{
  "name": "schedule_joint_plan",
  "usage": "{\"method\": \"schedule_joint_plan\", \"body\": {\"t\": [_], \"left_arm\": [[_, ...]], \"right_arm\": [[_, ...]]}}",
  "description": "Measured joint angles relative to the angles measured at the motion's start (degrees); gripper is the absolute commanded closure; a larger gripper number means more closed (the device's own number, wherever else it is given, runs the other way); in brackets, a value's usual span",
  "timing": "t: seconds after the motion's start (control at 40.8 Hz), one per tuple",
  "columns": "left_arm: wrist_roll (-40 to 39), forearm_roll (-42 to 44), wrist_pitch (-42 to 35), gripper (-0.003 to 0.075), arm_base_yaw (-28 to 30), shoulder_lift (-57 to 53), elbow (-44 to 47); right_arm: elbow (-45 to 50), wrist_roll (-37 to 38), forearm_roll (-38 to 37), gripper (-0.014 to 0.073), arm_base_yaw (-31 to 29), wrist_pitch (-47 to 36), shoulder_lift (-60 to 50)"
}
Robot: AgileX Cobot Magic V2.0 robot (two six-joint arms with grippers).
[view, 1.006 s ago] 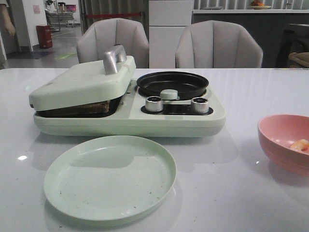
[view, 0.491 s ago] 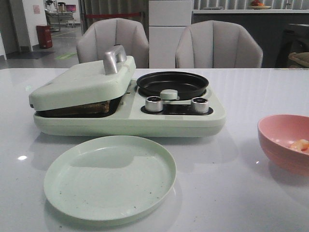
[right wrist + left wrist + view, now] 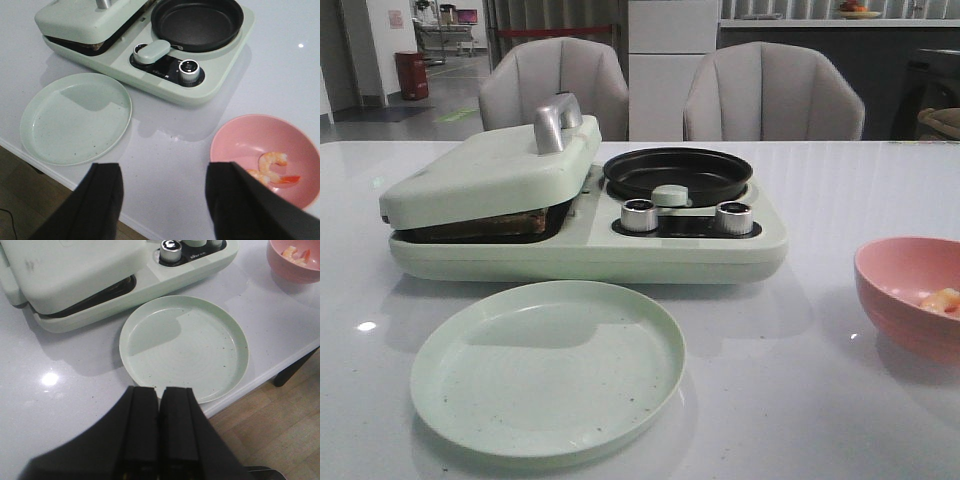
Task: Make breakfast with bread and shrimp
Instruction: 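Move the right gripper to the pink bowl of shrimp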
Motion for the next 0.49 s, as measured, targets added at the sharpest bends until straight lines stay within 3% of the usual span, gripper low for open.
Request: {"method": "schedule_joint_plan", "body": {"t": [0.221,0.491], "left_arm": [[0.00,0.00,-0.05,0.0619,0.00,0.00,0.00],[-0.11,0.00,-0.05,0.0619,0.00,0.00,0.00]], "right_arm": [[-3.64,0.83,-2.69,0.0119,-5.07,2.68,11.43],[-12.19,0.96,-3.28,0.0119,-20.60,8.60,30.40]]}}
